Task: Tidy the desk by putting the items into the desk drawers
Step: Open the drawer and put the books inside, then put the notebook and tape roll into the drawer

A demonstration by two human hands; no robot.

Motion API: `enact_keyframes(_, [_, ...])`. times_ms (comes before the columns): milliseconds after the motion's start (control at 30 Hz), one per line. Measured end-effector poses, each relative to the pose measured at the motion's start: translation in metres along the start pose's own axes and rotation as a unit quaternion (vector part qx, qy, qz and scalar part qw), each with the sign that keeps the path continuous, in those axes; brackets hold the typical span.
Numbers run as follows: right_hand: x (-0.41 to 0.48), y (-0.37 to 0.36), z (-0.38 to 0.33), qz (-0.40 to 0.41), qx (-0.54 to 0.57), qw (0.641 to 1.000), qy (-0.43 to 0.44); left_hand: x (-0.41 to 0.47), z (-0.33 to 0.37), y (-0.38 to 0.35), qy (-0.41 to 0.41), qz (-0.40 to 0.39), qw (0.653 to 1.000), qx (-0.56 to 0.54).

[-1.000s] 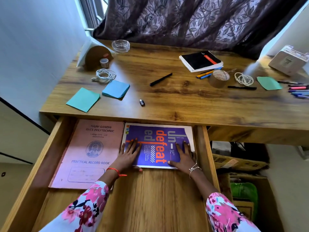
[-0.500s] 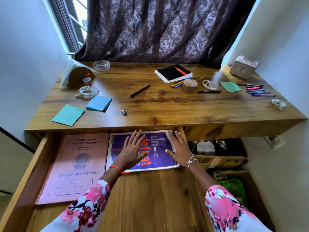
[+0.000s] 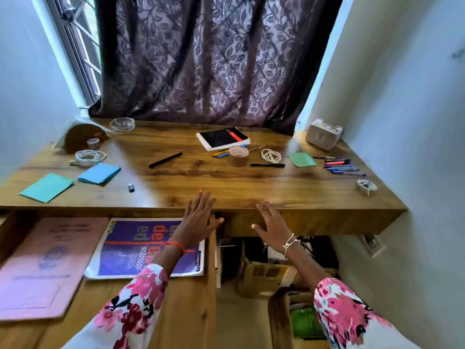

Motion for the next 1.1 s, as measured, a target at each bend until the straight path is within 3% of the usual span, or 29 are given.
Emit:
enact_keyframes(233, [0.006, 0.052, 0.054, 0.021, -0.005, 1.000, 0.022, 0.022, 0.050, 0.004, 0.055, 0.028, 0.997, -0.035])
enact_keyframes(467, [0.039, 0.074, 0.075, 0.033, 0.024, 0.999, 0.034, 0.052, 0.054, 0.013, 0.084, 0.052, 0.994, -0.049])
enact_keyframes(767, [0.120, 0.079, 0.080, 0.059, 0.074, 0.994, 0.058, 0.116, 0.015, 0.017, 0.132, 0.119, 0.980, -0.090])
enact_keyframes(1100, [0.295, 0.095, 0.087, 0.079, 0.110, 0.990, 0.036, 0.256, -0.067, 0.019, 0.220, 0.084, 0.963, -0.130])
Point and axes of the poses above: each hand's wrist, its own x-axis towards the middle knuckle, its own y-axis out of the back of the hand, z = x × y, the point moved 4 cm from there along x, towards the middle knuckle, and after that the axes turned 2 degrees about -z, right-handed, at the moved point
